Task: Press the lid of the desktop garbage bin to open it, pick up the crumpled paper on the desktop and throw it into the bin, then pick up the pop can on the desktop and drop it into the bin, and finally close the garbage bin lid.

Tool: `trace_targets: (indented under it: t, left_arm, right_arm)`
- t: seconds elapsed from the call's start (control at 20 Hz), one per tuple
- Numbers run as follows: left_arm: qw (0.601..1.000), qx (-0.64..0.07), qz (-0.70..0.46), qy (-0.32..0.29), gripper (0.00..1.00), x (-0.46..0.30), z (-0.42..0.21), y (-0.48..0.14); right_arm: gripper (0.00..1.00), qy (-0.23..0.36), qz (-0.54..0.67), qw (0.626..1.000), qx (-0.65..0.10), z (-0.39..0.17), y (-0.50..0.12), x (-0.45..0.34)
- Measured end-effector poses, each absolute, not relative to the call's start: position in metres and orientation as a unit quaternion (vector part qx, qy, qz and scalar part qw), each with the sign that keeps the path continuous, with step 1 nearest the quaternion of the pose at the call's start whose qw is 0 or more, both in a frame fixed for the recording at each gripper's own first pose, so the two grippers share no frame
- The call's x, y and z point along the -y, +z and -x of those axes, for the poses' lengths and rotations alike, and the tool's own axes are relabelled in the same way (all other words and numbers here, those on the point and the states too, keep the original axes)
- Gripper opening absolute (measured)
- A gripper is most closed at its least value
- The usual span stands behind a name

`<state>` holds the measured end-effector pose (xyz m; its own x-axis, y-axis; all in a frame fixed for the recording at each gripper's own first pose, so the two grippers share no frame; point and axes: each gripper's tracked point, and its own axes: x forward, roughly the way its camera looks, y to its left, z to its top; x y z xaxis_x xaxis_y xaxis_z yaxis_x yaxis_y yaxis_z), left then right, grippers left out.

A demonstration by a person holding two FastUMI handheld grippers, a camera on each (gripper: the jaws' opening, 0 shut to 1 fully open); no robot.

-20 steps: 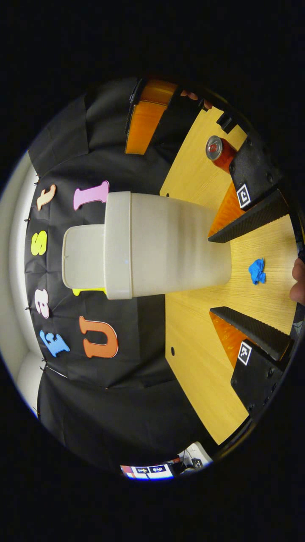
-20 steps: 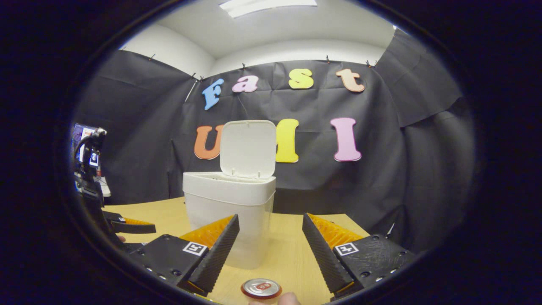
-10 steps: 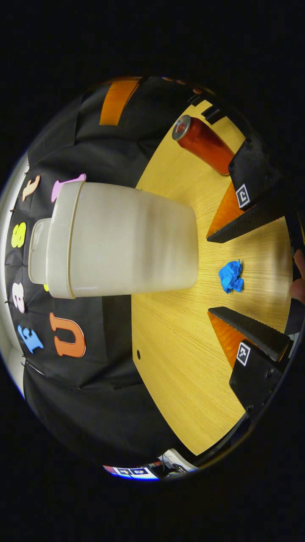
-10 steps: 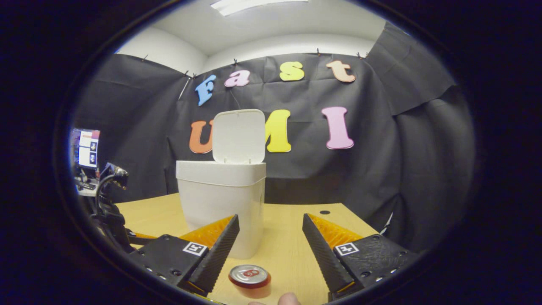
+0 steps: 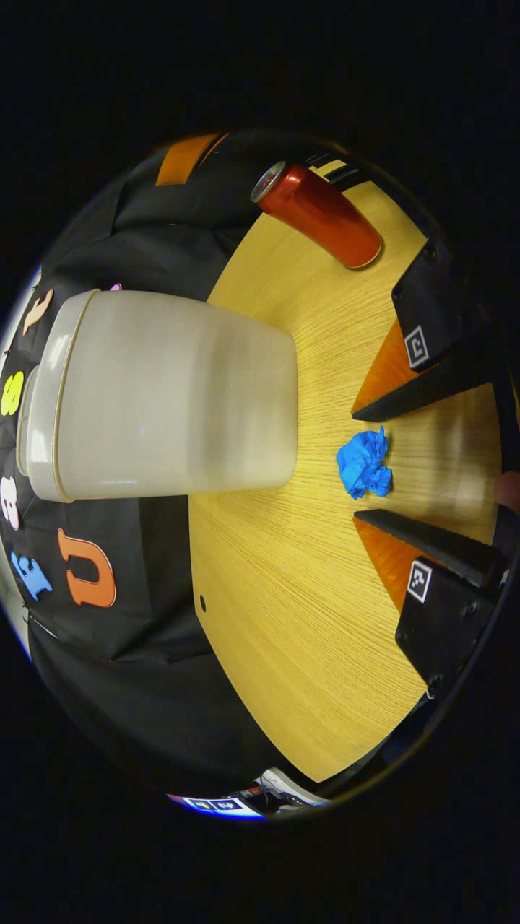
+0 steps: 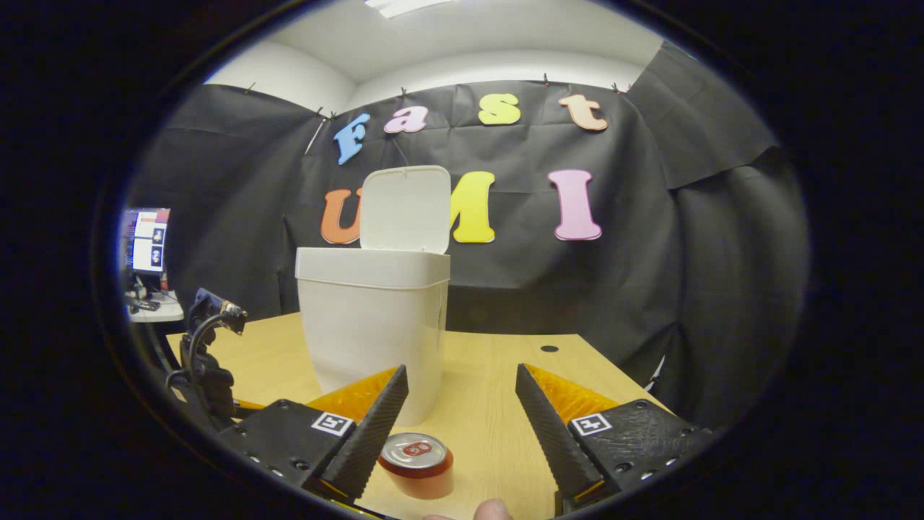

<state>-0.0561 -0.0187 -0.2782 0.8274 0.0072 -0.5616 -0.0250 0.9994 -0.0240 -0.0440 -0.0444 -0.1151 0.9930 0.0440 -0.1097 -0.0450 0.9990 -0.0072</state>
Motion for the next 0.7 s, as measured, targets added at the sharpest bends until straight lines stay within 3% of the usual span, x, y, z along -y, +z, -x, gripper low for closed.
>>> trace_targets:
  t: [0.1, 0.15, 0.2, 0.5, 0.7]
  left_arm:
    - [0.956, -0.294, 0.012, 0.011, 0.76, 0.018, 0.055, -0.279]
    - [0.955, -0.296, 0.008, 0.012, 0.81, 0.016, 0.054, -0.279]
    - [0.955, -0.295, 0.008, 0.01, 0.7, 0.015, 0.055, -0.279]
    - [0.954, -0.298, 0.019, 0.014, 0.45, 0.006, 0.056, -0.281]
    - [0.956, -0.291, 0.025, 0.012, 0.38, 0.005, 0.054, -0.272]
  right_arm:
    - [0.93, 0.025, 0.006, 0.998, -0.062, 0.044, -0.122, 0.04]
    - [0.94, 0.029, 0.008, 0.997, -0.066, 0.045, -0.125, 0.038]
    - [0.94, 0.031, 0.01, 0.997, -0.069, 0.046, -0.127, 0.037]
    - [0.94, 0.035, -0.004, 0.996, -0.079, 0.052, -0.136, 0.026]
    - [0.94, 0.047, -0.018, 0.994, -0.095, 0.06, -0.149, 0.007]
